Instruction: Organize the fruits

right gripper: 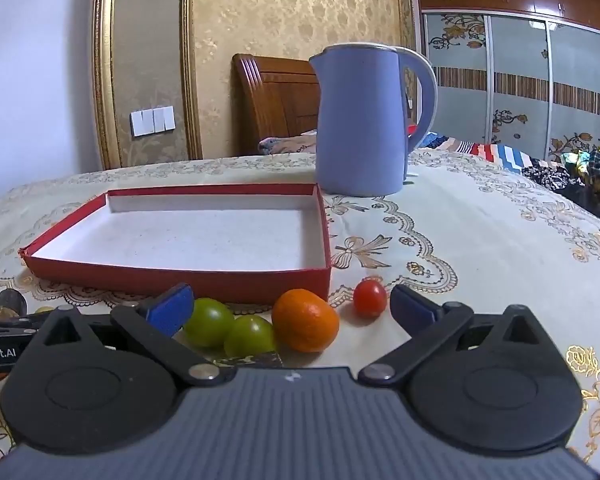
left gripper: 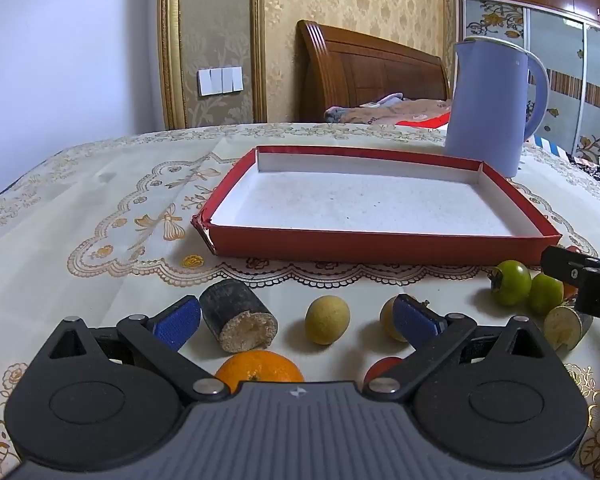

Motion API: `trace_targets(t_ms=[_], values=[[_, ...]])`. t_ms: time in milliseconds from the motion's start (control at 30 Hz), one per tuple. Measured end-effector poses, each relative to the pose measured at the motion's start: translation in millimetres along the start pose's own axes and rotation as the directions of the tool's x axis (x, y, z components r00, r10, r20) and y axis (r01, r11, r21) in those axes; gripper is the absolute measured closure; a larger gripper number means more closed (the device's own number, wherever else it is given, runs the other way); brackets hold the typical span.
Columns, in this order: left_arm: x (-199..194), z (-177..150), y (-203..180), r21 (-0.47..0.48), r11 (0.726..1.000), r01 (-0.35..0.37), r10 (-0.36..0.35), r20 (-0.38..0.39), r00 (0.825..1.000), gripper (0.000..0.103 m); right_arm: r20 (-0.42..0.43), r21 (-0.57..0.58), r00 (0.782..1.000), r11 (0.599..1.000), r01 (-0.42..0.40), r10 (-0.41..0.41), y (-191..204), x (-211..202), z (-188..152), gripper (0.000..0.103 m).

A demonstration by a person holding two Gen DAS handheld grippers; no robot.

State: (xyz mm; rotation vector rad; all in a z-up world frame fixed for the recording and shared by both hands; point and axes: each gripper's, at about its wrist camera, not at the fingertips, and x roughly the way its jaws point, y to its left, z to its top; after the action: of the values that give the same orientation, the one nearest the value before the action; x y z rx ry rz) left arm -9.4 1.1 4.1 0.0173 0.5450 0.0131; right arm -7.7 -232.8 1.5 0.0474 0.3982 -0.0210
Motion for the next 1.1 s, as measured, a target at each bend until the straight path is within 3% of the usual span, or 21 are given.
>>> trace_targets(t_ms=[200,867,1100], values=[[-2,0,0,0.006,1.0,0.001,-0.001,0.011,1.0,0.0,-0.017,-0.007,1.0,1.0,0.003,-0.003,5,5,2,0.0],[-4,0,-1,0.012,1.0,0.001,-0.001,0.025,1.0,0.0,0.046,-0.056,0.999,0.998,-0.006,0.009,10,-2,-1,0.0],[-4,0,0,0.012,1.0,0.002,-0.003,0.027,1.0,0.0,0.078,-0.012,0.997,1.0,-0.018,0.019,6,-10,-2,0.0]])
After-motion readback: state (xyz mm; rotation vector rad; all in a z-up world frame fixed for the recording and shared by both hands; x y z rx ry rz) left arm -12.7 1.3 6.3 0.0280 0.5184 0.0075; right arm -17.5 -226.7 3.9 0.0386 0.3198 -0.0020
